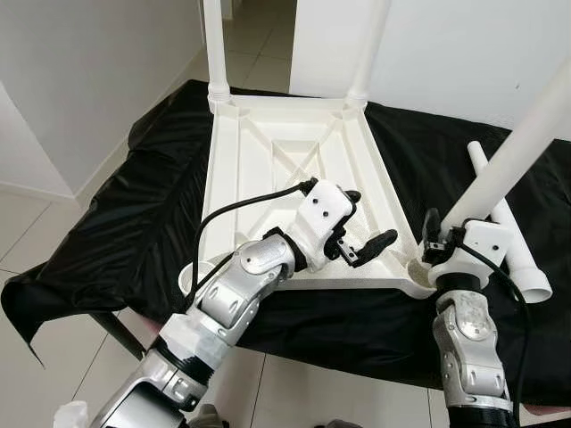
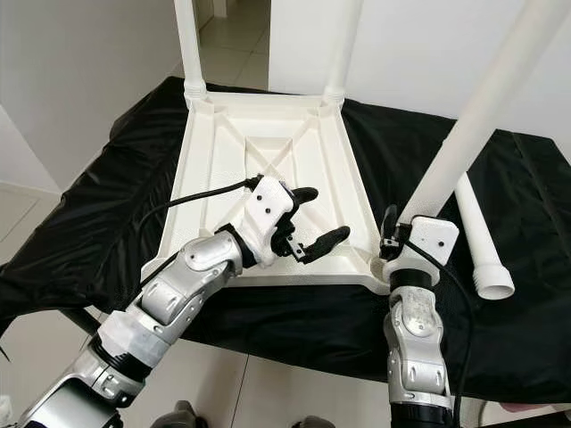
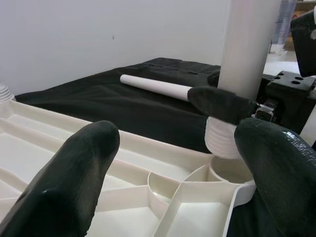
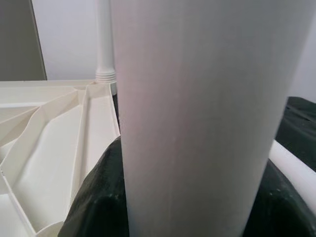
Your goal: Building children table
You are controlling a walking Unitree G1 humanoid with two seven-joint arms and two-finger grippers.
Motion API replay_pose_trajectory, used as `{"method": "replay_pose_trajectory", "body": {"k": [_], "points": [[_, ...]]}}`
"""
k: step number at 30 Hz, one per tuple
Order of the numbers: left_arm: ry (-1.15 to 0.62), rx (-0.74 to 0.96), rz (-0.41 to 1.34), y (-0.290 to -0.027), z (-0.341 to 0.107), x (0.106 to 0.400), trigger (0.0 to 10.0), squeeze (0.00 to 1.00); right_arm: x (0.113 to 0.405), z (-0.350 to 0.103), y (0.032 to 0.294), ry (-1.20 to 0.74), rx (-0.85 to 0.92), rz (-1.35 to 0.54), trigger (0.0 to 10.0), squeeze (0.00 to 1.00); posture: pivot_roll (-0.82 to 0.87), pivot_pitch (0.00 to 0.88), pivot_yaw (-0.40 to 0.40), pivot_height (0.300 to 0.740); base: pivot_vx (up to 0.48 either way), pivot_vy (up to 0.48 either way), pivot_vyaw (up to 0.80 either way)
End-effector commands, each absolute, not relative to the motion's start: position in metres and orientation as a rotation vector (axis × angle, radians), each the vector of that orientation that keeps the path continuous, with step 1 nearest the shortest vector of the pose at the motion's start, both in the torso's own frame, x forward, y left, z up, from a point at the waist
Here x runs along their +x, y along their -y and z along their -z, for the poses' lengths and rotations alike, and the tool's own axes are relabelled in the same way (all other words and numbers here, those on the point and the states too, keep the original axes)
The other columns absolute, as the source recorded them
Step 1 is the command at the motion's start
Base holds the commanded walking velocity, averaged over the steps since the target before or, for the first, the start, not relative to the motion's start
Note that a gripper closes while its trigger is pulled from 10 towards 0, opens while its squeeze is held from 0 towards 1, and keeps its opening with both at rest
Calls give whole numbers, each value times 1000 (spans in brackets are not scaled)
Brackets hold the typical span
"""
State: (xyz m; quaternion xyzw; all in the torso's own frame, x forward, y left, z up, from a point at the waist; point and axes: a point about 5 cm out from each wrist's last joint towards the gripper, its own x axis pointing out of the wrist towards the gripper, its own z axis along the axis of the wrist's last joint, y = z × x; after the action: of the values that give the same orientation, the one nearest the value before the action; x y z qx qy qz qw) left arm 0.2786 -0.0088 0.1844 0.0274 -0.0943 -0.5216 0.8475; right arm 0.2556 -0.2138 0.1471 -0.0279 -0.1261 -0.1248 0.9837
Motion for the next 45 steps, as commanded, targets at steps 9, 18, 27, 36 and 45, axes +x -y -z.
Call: {"method": "replay_pose_trajectory", "body": {"k": [9,18,27,36,45], "points": [[147,198,1320,14,-168,262,10000,0,250,-127,218,200,-40,229,10000,0,16,0,-17,740,0,0,0],[107,272,1374,13,-159,256,10000,0,255,-110,208,154,-41,95,10000,0,22,0,-12,740,0,0,0],[102,276,1381,13,-158,254,10000,0,250,-97,201,114,-116,-6,10000,0,26,0,-14,740,0,0,0],[103,282,1383,13,-159,253,10000,0,246,-88,202,86,-158,-42,10000,0,23,4,-13,740,0,0,0],[110,280,1383,13,-161,252,10000,0,241,-76,205,45,-153,-97,10000,0,19,10,-10,740,0,0,0]]}}
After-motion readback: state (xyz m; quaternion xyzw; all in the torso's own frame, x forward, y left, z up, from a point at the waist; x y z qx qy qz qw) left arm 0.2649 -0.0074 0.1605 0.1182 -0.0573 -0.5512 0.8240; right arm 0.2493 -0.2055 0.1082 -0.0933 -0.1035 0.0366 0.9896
